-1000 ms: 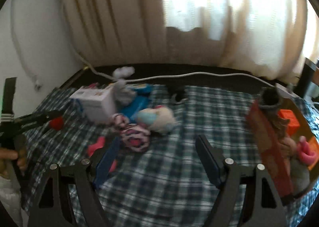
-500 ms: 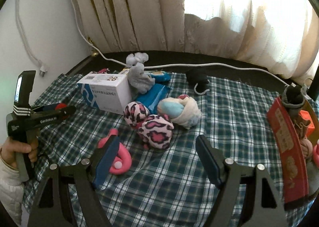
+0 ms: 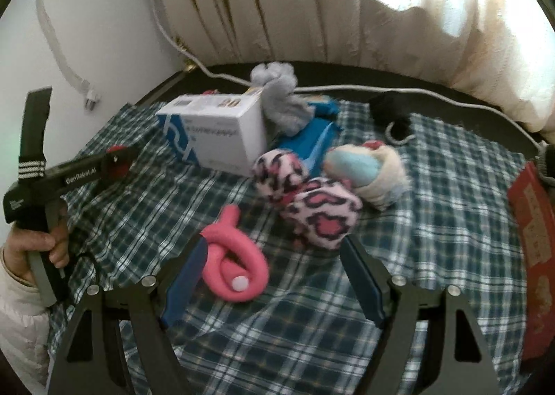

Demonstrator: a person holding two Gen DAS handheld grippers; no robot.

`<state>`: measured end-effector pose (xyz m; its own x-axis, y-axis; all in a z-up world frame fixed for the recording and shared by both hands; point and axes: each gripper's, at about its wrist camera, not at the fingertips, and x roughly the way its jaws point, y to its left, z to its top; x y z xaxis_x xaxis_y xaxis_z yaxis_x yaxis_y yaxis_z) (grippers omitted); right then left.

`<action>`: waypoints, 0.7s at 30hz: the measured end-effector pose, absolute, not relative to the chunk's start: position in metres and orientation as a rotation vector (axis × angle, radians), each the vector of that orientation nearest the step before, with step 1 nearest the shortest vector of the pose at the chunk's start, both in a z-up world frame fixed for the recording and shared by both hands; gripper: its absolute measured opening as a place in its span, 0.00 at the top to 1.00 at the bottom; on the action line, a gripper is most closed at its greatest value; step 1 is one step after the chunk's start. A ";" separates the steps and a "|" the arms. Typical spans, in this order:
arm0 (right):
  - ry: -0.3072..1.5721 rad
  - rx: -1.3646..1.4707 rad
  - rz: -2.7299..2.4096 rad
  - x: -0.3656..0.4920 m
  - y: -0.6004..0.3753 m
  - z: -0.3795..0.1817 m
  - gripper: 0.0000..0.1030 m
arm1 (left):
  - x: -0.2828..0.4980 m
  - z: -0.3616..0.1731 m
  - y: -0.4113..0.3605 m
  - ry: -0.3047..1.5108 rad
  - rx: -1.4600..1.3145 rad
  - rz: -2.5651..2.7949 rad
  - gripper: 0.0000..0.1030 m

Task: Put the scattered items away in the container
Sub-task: 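Grasp the red pom-pom ball with the left gripper while the right grasps the pink foam rope, then carry the red ball and pink rope into the box and open both grippers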

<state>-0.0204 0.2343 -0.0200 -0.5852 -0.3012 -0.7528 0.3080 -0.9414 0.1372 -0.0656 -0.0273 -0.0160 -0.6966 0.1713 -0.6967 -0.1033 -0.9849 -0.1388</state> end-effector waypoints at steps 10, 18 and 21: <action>0.098 1.275 -2.423 -0.029 0.208 -0.045 0.24 | -0.063 -0.013 -0.026 -0.150 -1.136 2.720 0.66; 0.122 1.257 -2.460 -0.028 0.209 -0.048 0.52 | -0.058 -0.010 -0.022 -0.150 -1.135 2.710 0.66; 0.096 1.252 -2.476 -0.027 0.213 -0.046 0.52 | -0.053 -0.004 -0.019 -0.142 -1.124 2.711 0.66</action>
